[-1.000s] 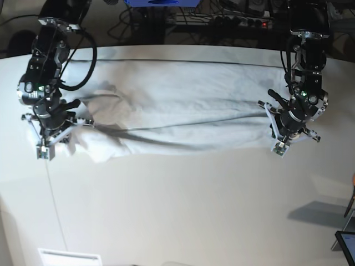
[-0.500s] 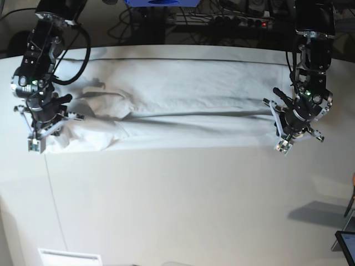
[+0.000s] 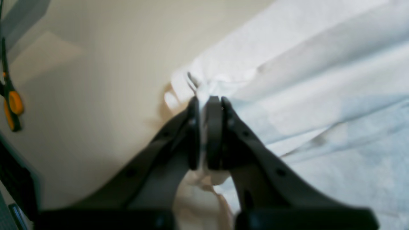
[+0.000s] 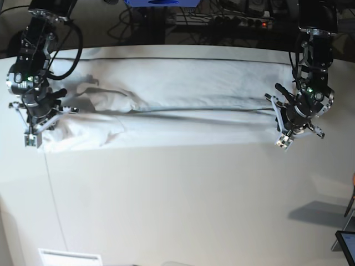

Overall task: Fold the T-shirt properly
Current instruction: 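Carry the folded strip with both grippers toward the robot base, then lower the folded strip with both grippers and flatten it on the table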

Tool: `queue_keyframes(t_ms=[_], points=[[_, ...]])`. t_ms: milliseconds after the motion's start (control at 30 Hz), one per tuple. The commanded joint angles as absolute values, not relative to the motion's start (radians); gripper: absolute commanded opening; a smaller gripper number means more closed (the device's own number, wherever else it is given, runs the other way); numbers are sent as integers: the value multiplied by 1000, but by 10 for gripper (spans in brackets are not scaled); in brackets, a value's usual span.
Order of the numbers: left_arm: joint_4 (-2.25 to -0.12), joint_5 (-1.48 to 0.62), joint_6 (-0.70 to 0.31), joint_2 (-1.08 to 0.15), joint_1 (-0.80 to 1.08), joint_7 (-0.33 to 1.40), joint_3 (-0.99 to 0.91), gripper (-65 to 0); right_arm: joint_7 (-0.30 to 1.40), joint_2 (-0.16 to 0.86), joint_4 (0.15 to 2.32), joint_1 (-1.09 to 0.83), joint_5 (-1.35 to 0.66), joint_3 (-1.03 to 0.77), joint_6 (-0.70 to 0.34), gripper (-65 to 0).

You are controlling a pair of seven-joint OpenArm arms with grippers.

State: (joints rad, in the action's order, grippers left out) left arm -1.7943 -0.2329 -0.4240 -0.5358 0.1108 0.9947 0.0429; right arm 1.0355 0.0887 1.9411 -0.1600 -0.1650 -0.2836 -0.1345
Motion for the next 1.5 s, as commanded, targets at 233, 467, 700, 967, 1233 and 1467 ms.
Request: queue_keyframes(t_ms=[233,467,700,967,1233,1467], points=[[-1810,-209,-415,-552,117,992,41,-650,1007,93,1920,-179,-153,-289,-130,-647],[-1808,-200,-415,-556,117,992,116,-650,1006,93,1894,-179,-150,-297,-125,-640],[-1807,-200,-415,-555,117,992,108,-650,1015,93,1894,-180,-150,-298,-124,-527],[-1807,-200,-415,-555,117,993,107,-650,1010,96,1893,-180,-150,-298,-22,-386],[-1865,-213,-415,-558,117,993,67,-650,1006,101,1894,-173,-150,-300,24,-386],[-1956,-213,-415,-483,117,995,-79,-539,986,93,1899,-151,-148,-426,65,-386]])
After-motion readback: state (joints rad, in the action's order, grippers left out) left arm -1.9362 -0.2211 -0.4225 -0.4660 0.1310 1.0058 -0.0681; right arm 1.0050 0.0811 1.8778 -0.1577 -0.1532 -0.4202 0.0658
